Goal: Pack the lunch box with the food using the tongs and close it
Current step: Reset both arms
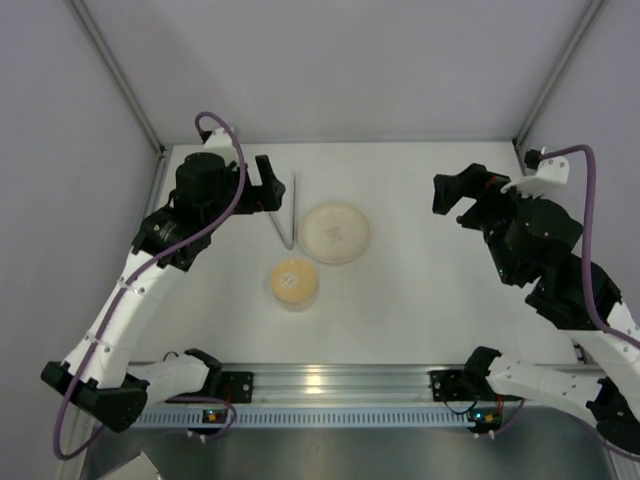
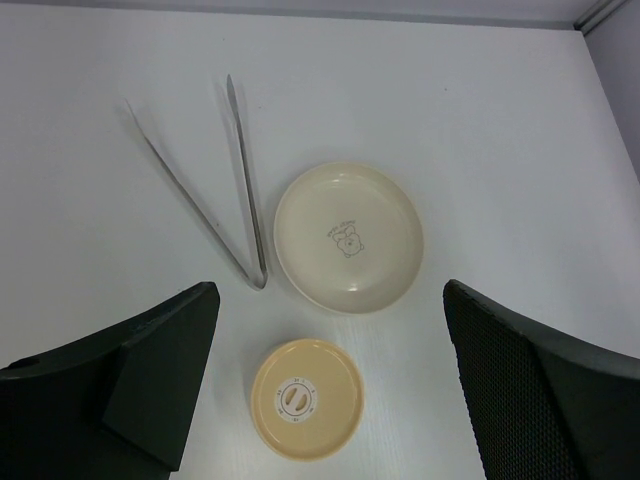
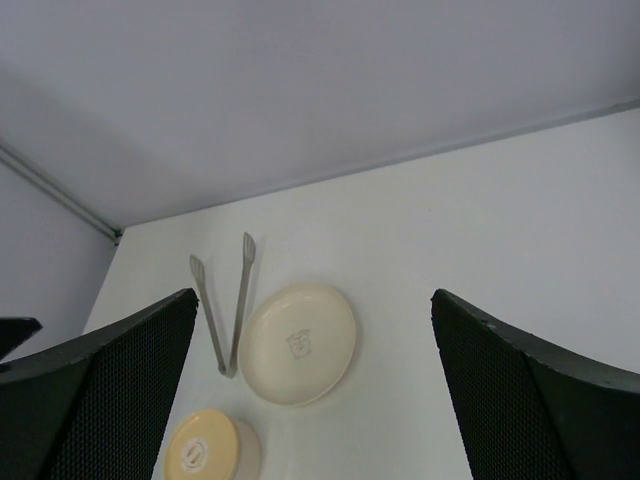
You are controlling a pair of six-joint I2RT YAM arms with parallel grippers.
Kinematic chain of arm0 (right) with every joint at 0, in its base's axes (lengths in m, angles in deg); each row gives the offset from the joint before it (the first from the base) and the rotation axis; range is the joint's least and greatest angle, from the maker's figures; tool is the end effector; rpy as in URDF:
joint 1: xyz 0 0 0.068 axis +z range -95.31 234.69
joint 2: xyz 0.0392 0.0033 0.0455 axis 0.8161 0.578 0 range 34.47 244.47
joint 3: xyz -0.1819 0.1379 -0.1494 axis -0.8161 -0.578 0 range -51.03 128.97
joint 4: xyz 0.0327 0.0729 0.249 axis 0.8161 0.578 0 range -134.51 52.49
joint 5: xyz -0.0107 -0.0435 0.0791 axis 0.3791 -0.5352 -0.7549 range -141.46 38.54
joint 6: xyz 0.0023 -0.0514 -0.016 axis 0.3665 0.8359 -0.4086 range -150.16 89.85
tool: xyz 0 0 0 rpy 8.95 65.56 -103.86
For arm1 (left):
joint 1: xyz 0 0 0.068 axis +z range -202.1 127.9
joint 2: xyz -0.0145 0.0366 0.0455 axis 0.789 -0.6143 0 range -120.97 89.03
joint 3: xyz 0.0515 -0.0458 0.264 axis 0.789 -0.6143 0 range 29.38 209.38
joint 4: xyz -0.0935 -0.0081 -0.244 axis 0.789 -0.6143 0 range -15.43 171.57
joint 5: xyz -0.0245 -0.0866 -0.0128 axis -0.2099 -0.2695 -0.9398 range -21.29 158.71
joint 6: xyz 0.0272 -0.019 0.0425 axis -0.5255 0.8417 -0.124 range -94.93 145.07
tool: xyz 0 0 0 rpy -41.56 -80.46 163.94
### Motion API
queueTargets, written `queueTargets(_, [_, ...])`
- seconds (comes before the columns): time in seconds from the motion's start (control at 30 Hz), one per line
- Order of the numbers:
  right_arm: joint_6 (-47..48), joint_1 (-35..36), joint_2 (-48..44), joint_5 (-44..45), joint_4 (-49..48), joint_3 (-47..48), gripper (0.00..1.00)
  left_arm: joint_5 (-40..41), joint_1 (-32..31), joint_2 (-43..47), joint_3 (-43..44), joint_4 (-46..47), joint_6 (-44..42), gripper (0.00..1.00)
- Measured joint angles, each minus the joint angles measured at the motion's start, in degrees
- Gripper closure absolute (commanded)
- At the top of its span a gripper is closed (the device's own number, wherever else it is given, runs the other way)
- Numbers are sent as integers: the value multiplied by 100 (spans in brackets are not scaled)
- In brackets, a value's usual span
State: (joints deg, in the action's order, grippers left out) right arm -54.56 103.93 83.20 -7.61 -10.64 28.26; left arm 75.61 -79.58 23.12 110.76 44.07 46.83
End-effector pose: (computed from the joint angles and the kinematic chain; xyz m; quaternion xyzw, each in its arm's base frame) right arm 0.1008 0.0793 0.4825 0.1052 0.7140 0.1642 0.6725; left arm 0.2092 -0.1039 0.4366 0.0077 0.8283 -0.1871 0.5281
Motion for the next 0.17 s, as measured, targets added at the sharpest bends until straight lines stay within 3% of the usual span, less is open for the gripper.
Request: queueTargets(0.17, [68, 0, 42, 197, 35, -149, 0, 0, 0, -15, 20, 46, -142, 1])
